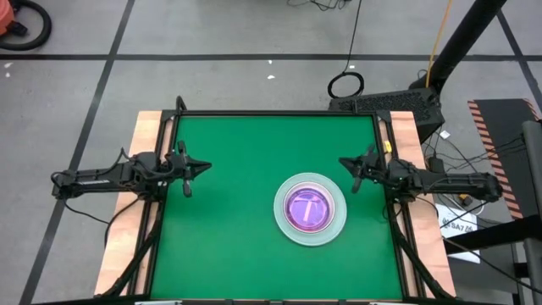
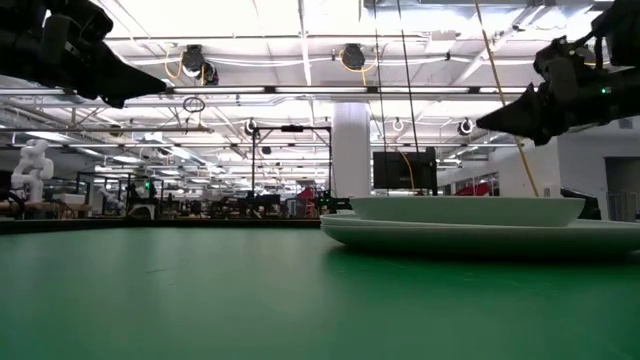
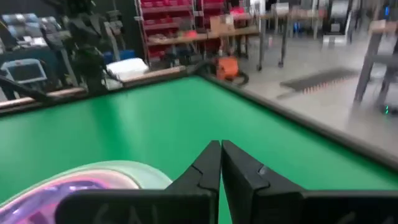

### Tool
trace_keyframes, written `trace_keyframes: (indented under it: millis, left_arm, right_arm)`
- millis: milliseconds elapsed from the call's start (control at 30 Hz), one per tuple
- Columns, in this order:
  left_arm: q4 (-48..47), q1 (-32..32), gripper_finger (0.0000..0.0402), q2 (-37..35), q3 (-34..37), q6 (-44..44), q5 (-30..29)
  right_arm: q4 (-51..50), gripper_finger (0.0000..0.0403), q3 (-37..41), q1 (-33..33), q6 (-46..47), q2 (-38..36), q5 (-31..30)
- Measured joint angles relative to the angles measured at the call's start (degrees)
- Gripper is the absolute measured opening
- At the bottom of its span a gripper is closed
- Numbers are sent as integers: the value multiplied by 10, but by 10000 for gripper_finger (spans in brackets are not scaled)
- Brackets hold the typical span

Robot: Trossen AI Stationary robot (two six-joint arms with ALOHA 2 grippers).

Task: Stack plastic plates
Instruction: Return to Home Position

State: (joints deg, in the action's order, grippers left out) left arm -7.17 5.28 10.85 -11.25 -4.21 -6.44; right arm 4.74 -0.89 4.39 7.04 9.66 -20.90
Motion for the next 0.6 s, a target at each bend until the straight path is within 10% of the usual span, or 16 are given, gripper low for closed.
trace_keyframes:
  millis: [600]
  left_arm:
    - [-3,0,30,4,0,0,0]
  right_arm:
    - [-35,11,0,-33,-367,-96,222]
